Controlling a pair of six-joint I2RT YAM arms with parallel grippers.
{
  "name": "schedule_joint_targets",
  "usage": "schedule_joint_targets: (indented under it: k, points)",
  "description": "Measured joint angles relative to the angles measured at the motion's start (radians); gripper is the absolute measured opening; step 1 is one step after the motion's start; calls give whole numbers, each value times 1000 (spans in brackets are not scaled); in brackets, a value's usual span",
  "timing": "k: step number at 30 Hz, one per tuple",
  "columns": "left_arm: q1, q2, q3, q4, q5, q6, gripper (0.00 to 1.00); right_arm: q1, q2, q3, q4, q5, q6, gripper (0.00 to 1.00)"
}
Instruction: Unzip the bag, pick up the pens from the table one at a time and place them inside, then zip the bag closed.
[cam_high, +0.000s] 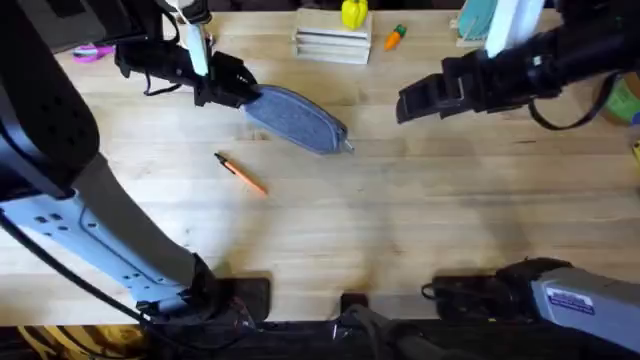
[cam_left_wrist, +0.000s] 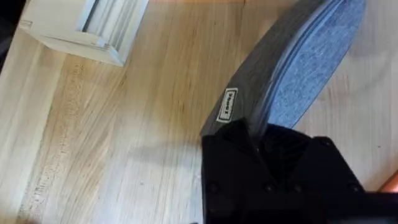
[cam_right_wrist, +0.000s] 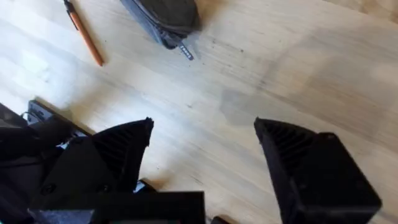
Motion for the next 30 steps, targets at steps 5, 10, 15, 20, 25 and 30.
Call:
schedule_joint_targets:
  k: [5,10,15,20,25,30]
  points:
    - [0,0,0,0,0,0,44,58,86,0,39,-6,0,992]
    - [0,0,0,0,0,0,43,86,134,0,46,-6,-8,992]
    - [0,0,0,0,-1,0,43,91,139,-1,45,-6,-17,992]
    - [0,0,0,0,-2,0,43,91,138,-24,46,-10,-20,992]
    - [0,0,0,0,-2,0,43,91,138,-83,63,-65,-15,992]
    - [0,0,0,0,-3,0,43,92,139,-139,203,-133,48,992]
